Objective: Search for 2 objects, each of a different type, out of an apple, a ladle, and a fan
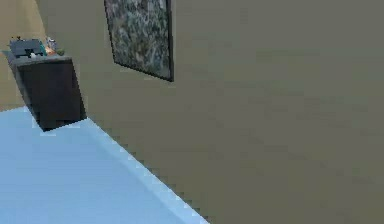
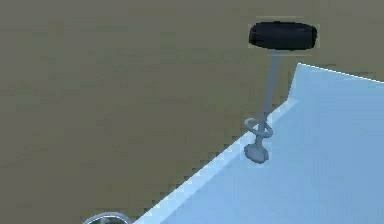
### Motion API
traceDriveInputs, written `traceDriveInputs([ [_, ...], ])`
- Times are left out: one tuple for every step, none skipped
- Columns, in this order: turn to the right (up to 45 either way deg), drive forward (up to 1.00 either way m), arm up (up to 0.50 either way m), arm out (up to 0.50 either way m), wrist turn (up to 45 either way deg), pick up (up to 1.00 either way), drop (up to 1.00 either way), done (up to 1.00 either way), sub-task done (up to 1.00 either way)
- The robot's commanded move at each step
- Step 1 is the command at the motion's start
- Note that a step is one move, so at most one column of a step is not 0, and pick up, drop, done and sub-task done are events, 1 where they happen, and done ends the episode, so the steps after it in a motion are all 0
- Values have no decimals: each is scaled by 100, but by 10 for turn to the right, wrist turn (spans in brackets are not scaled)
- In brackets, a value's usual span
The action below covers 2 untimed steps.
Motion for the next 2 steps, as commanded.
traceDriveInputs([
  [-420,0,0,0,0,0,0,0,0],
  [0,100,0,0,0,0,0,0,0],
])
